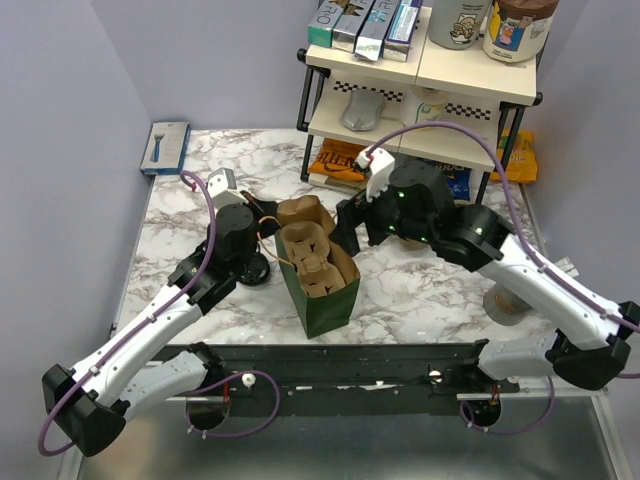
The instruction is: Pack the takeout coffee
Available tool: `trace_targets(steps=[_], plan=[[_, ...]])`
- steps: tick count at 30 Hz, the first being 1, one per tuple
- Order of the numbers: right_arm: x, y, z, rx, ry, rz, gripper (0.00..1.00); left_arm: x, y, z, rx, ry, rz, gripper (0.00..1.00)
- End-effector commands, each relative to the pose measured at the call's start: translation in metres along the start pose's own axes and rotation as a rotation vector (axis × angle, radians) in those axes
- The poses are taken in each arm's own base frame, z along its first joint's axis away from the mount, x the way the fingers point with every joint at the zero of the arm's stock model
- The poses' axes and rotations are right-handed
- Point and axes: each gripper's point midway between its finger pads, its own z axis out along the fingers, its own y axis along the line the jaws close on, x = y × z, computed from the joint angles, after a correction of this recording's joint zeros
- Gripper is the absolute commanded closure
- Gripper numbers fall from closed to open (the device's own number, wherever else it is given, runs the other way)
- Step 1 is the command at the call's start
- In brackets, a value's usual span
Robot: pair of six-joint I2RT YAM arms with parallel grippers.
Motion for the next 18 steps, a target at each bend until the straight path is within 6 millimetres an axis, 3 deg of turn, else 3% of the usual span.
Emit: trace_targets(steps=[1, 6, 7, 9, 10, 11, 13, 14, 17, 18], plan=[[0.033, -0.017, 0.030, 0.098, 0.144, -0.006, 0.00, -0.011, 0.003, -0.001, -0.048, -0.046, -0.032, 1.00], [0.060, -0.029, 0.058, 0.164, 0.258, -0.019, 0.10, -0.007, 0.004, 0.000, -0.065, -0.033, -0.026, 1.00], [0.056, -0.033, 0.059, 0.193, 0.261, -0.017, 0.14, -0.006, 0.005, 0.001, -0.071, -0.031, -0.027, 1.00], [0.066, -0.040, 0.058, 0.244, 0.322, -0.007, 0.28, -0.005, 0.005, 0.002, -0.070, -0.030, -0.032, 1.00], [0.063, -0.044, 0.057, 0.268, 0.314, -0.009, 0.35, -0.006, 0.003, 0.001, -0.062, -0.029, -0.035, 1.00], [0.059, -0.044, 0.054, 0.280, 0.304, -0.008, 0.49, -0.006, 0.002, 0.001, -0.057, -0.029, -0.034, 1.00], [0.049, -0.044, 0.048, 0.277, 0.265, 0.001, 0.63, -0.008, 0.000, 0.000, -0.055, -0.029, -0.033, 1.00], [0.045, -0.041, 0.047, 0.259, 0.245, 0.003, 0.77, -0.009, -0.002, 0.000, -0.050, -0.030, -0.034, 1.00], [0.030, -0.034, 0.035, 0.216, 0.192, 0.004, 0.99, -0.012, -0.015, -0.004, 0.003, -0.007, -0.039, 1.00], [0.027, -0.033, 0.033, 0.211, 0.183, 0.003, 0.99, -0.015, -0.022, -0.006, 0.032, -0.007, -0.046, 1.00]])
